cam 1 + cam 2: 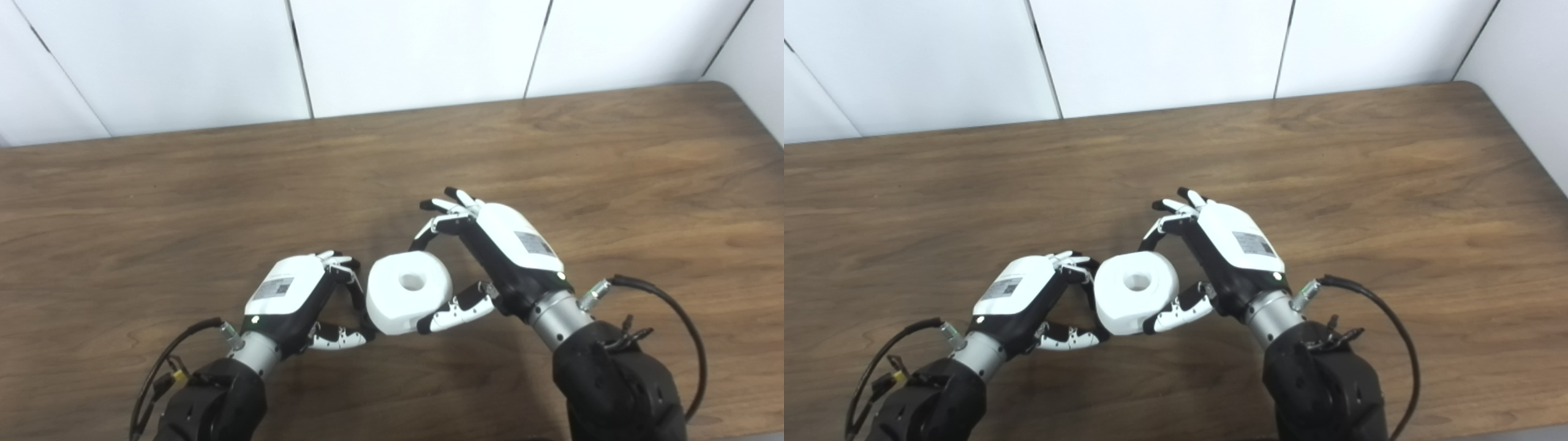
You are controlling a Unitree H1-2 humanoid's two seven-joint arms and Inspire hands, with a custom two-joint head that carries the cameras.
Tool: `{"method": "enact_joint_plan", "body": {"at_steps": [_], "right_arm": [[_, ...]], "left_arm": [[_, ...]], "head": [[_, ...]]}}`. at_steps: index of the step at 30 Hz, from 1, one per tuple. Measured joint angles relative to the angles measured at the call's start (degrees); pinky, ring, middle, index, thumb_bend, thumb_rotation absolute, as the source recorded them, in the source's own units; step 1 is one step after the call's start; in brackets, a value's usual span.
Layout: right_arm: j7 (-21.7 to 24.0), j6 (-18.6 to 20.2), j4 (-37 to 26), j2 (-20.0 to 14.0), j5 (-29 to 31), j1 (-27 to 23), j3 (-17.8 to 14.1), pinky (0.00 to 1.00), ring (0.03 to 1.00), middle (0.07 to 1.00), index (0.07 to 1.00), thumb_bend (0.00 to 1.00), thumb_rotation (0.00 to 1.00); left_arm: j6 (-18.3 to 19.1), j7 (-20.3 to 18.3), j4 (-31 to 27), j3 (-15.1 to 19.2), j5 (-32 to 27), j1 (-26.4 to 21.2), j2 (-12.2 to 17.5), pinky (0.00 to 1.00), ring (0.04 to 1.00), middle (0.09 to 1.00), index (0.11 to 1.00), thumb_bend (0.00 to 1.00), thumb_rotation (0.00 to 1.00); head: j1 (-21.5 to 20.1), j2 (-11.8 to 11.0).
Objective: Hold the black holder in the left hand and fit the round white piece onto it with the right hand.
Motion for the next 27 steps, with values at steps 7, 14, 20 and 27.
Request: {"method": "enact_joint_plan", "body": {"at_steps": [7,14,20,27], "right_arm": [[-2.64,-1.93,1.63,0.07,-1.49,-0.08,0.99,1.00,1.000,0.891,0.485,0.52,0.14],[-2.78,-2.64,1.63,0.16,-2.68,-0.83,1.24,1.00,1.000,0.889,0.485,0.52,0.14],[-2.76,-2.87,1.62,0.13,-3.14,-1.13,1.28,1.00,1.000,0.888,0.485,0.52,0.14],[-2.22,-2.86,1.59,-0.04,-3.14,-1.15,1.20,1.00,1.000,0.888,0.485,0.52,0.14]], "left_arm": [[0.02,-0.01,-0.01,-0.04,0.00,0.00,-0.01,0.92,0.929,0.849,0.489,0.52,0.05],[0.02,-0.01,-0.01,-0.05,0.00,0.02,-0.01,0.91,0.928,0.844,0.489,0.52,0.05],[0.02,-0.01,-0.02,-0.09,0.04,0.01,-0.01,0.91,0.928,0.846,0.489,0.52,0.05],[0.19,-0.02,-0.11,-0.16,0.10,0.01,-0.07,0.91,0.926,0.846,0.488,0.52,0.05]], "head": [[0.09,-0.35],[0.09,-0.35],[0.00,-0.18],[0.09,0.18]]}}
